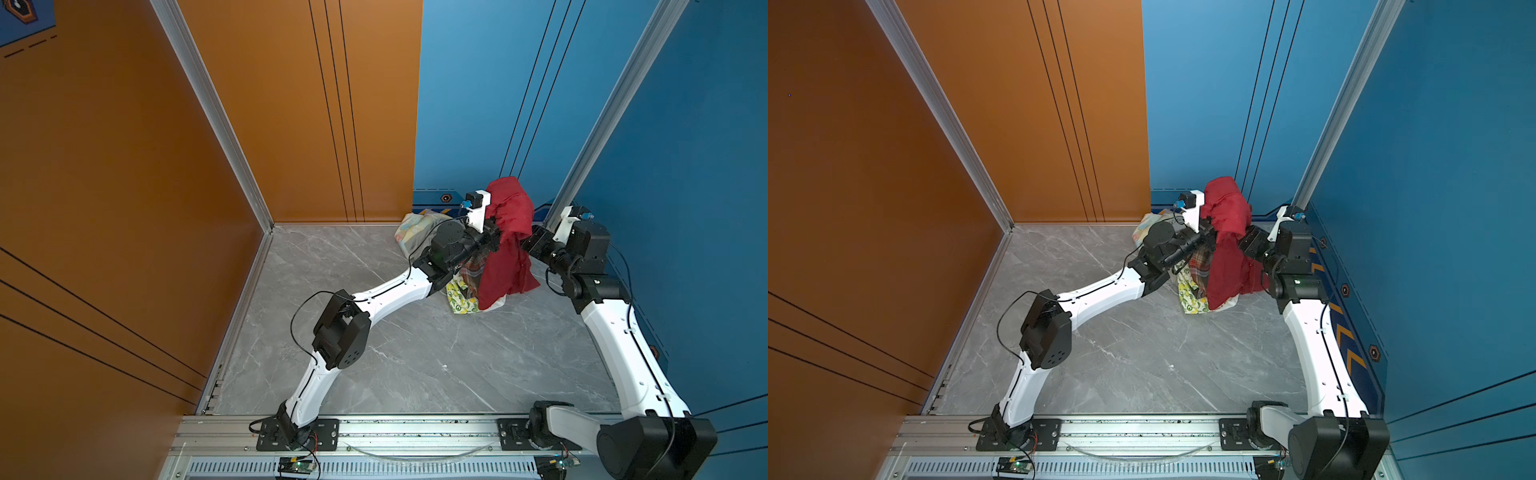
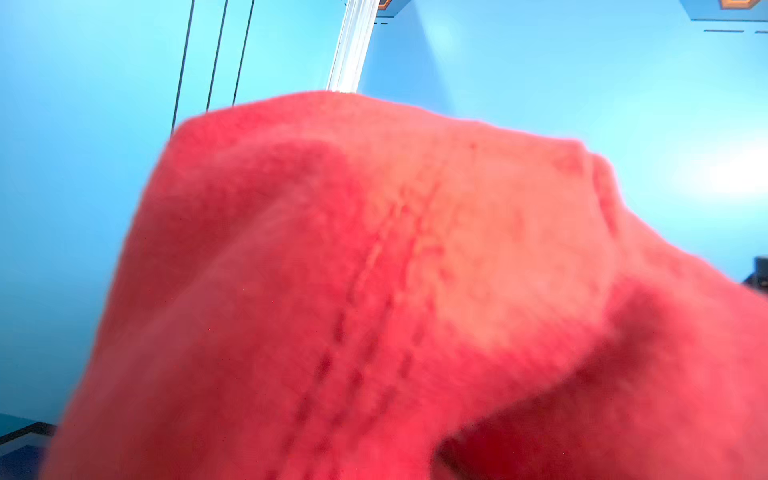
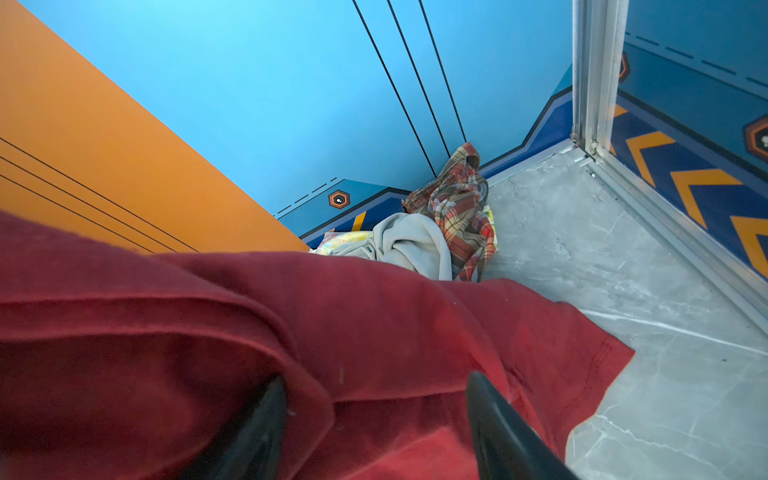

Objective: Pick out a specific cloth from the pile
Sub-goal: 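Grasp the red cloth with the left gripper and open the right gripper, then carry the red cloth with the left gripper to the corner while the right arm withdraws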

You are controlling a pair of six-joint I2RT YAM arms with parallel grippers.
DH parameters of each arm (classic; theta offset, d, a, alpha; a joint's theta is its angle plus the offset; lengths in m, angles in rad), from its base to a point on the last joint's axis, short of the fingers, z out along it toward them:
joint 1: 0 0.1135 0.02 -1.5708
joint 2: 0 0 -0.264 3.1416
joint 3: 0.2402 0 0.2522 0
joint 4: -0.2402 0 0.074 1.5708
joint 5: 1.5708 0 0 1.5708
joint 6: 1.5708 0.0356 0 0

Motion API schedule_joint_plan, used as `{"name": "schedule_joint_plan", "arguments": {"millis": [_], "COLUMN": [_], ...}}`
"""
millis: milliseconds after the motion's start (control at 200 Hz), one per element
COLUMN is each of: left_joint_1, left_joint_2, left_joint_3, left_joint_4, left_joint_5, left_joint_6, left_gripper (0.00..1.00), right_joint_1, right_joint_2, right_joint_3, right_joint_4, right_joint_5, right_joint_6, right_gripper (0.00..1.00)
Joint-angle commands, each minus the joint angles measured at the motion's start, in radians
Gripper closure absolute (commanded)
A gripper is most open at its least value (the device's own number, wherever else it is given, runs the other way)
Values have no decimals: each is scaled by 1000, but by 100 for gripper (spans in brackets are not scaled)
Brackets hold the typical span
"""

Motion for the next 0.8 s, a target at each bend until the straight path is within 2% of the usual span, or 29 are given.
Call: {"name": "schedule_joint_plan", "arguments": {"millis": [0, 210, 506, 796], "left_joint_1": [12, 43, 119, 260], "left_joint_2": [-110, -211, -367, -559], "left_joint_3": [-5, -63, -173, -320], "left_joint_4": [58, 32, -2, -110], "left_joint_5": [46, 71, 101, 126], "left_joint_6": [-15, -25, -72, -58], "left_gripper": [100, 100, 100, 100], "right_joint_1": [3, 27, 88, 176], "right_joint_2": [-32, -45, -21, 12], "right_joint_3": [-41, -84, -105, -104], "right_joint_4": [49, 57, 53, 49], "right_joint_5": [20, 54, 134, 209], "right_joint_6": [-37, -68, -119, -169], "right_gripper": [20, 11, 6, 3]}}
